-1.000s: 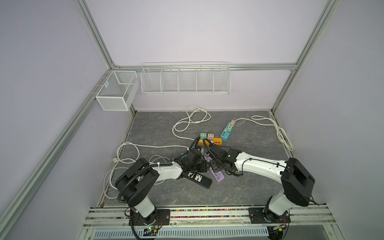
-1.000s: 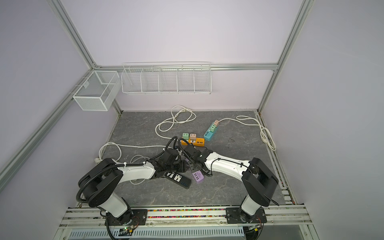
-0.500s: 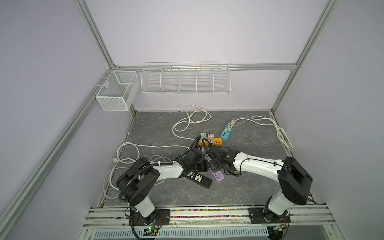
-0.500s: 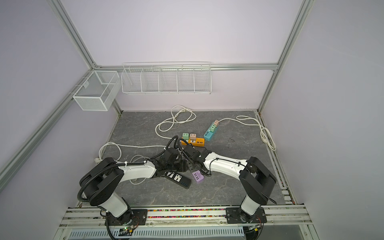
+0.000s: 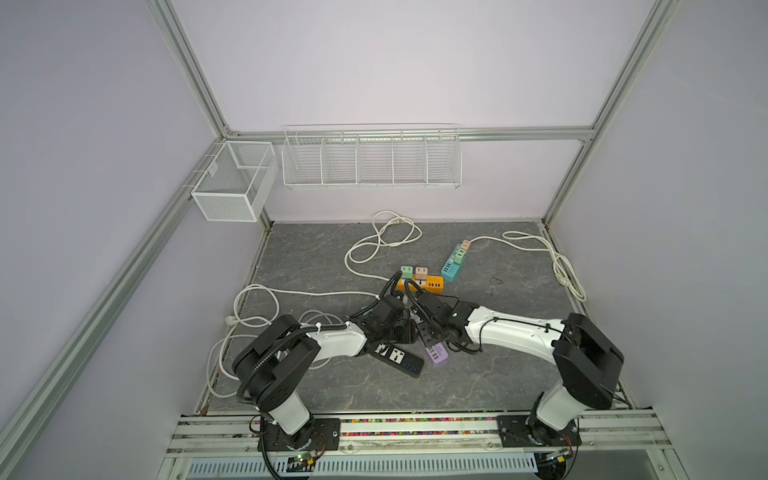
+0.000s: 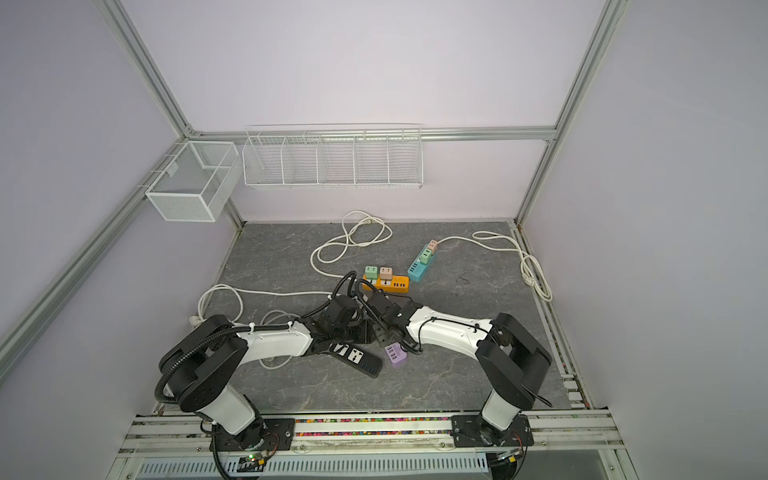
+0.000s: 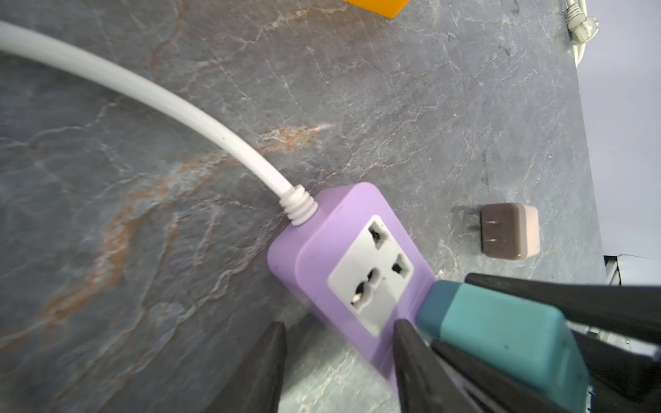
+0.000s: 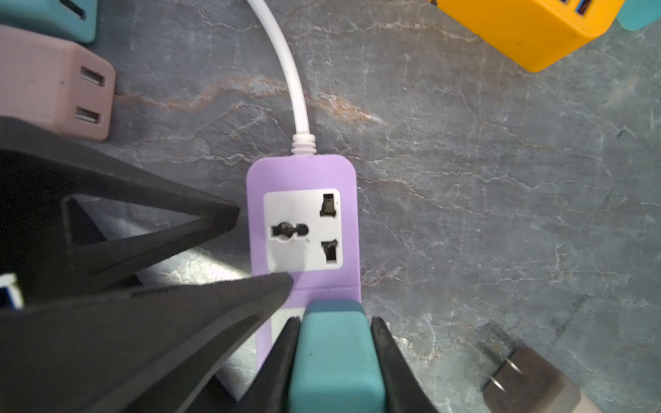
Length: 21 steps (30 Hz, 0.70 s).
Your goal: Pull the plug off the socket
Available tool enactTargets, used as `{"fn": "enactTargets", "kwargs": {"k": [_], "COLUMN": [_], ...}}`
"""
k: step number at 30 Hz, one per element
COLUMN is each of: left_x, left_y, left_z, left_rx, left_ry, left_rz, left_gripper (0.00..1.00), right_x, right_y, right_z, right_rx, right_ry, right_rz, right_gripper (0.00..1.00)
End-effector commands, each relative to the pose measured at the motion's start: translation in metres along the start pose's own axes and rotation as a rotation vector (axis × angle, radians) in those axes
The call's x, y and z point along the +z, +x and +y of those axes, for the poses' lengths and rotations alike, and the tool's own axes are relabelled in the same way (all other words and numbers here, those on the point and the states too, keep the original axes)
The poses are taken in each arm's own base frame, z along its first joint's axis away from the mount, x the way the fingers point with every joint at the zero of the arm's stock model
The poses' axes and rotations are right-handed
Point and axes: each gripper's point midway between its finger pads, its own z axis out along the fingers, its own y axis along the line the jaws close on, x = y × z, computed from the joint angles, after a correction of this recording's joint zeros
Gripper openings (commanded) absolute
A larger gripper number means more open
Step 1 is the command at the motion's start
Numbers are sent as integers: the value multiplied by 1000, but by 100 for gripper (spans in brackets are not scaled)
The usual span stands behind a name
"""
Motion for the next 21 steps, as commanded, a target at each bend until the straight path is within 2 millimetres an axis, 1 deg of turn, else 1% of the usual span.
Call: {"fn": "enactTargets", "kwargs": {"k": [1, 8, 10, 13, 14, 17, 21], "left_x": [6, 8, 7, 8, 9, 9, 8], "left_y": [4, 7, 8, 9, 10, 11, 9], "left_z": [10, 12, 14, 21, 23, 25, 24], "left_rx": [-13, -38, -39, -50, -53, -57, -59], "left_ry": [-49, -53, -65, -97, -109, -116, -112], "left_rz": [22, 32, 33, 38, 42, 42, 31], "left_gripper": [49, 49, 49, 49, 49, 48, 47], "right_x": [4, -3, -2, 1, 2, -1, -7], "right_y": [11, 5, 3, 2, 2, -1, -4], "right_z": [-9, -15, -11, 4, 6, 0, -15], "right_rx": [-14, -25, -21, -30, -29, -29, -41], "right_ry": [38, 50, 35, -28, -38, -21, 33], "right_rz": [25, -6, -7, -8, -10, -27, -36], "right_gripper": [30, 28, 27, 26, 25, 25, 26]}}
